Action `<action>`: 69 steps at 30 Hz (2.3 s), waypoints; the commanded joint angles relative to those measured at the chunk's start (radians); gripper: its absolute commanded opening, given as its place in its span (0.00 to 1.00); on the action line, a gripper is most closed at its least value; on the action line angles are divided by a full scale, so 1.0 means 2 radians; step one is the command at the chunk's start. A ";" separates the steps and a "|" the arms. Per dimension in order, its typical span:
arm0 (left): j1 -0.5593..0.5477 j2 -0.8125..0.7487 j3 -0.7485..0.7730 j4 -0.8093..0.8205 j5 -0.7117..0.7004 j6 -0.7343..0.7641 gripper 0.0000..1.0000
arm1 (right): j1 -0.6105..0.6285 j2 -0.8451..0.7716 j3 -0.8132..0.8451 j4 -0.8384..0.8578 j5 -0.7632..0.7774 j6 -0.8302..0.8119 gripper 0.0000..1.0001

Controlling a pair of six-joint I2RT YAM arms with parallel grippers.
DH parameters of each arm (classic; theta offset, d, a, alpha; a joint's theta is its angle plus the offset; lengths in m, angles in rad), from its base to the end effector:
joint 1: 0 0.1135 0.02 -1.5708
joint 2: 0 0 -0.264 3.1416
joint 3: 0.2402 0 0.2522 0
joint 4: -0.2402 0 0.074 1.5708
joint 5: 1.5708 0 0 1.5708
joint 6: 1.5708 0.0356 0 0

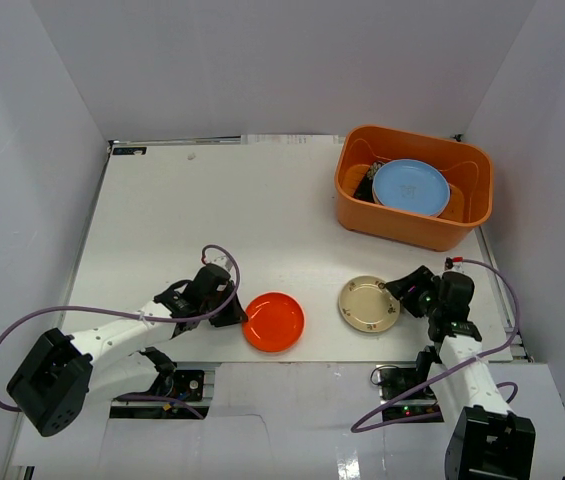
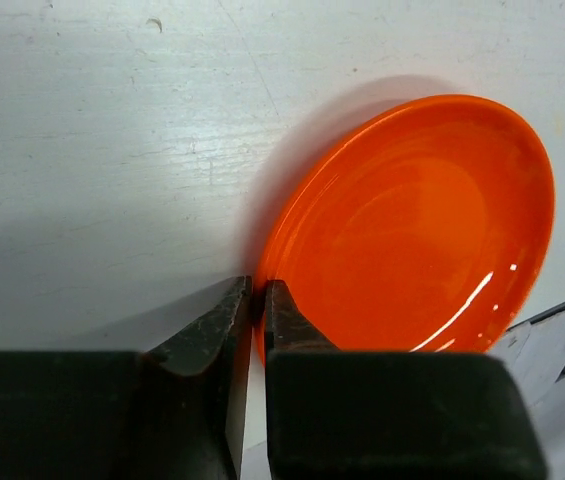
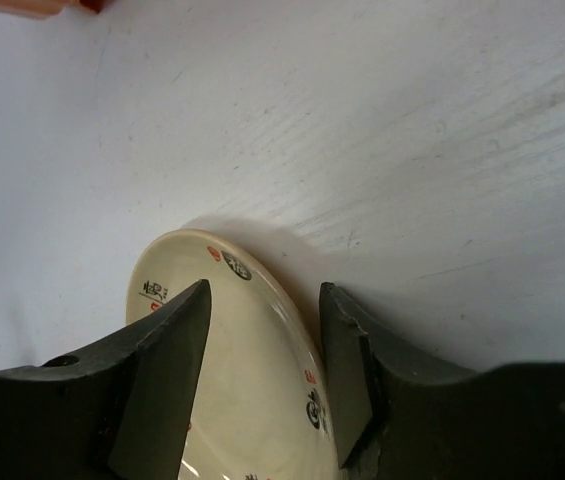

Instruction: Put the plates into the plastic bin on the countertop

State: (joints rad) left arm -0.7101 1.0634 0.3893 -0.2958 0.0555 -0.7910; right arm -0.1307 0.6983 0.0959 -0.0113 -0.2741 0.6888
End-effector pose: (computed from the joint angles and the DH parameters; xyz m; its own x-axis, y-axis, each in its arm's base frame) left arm 0.1371 -0.1205 0.1479 -0.9195 -0.1457 -0.3650 0.0297 0.9003 -0.4342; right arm 0.1422 -0.0090 0.1315 -0.5005 0.6829 -0.5321 0.2904 0.7114 0.6400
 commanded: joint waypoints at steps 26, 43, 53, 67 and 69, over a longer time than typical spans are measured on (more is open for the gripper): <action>-0.002 -0.051 0.069 -0.058 -0.124 -0.004 0.00 | 0.061 -0.008 -0.004 -0.072 -0.132 -0.035 0.08; -0.002 -0.069 0.063 -0.028 -0.101 -0.012 0.00 | 0.065 0.023 0.288 0.034 -0.084 0.036 0.08; -0.002 -0.081 0.118 -0.022 -0.073 0.014 0.00 | 0.026 0.209 0.426 0.036 0.183 -0.076 0.08; -0.007 0.070 0.331 0.028 -0.037 0.046 0.00 | -0.011 0.366 0.433 0.090 0.163 -0.084 0.28; -0.008 0.106 0.360 0.035 -0.041 0.054 0.00 | -0.011 0.361 0.434 0.089 0.142 -0.083 0.76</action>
State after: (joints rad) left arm -0.7177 1.2316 1.0145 -0.2962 -0.0429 -0.7105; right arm -0.1467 1.4399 0.9356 0.0784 0.0547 0.5285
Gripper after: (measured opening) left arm 0.158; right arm 0.635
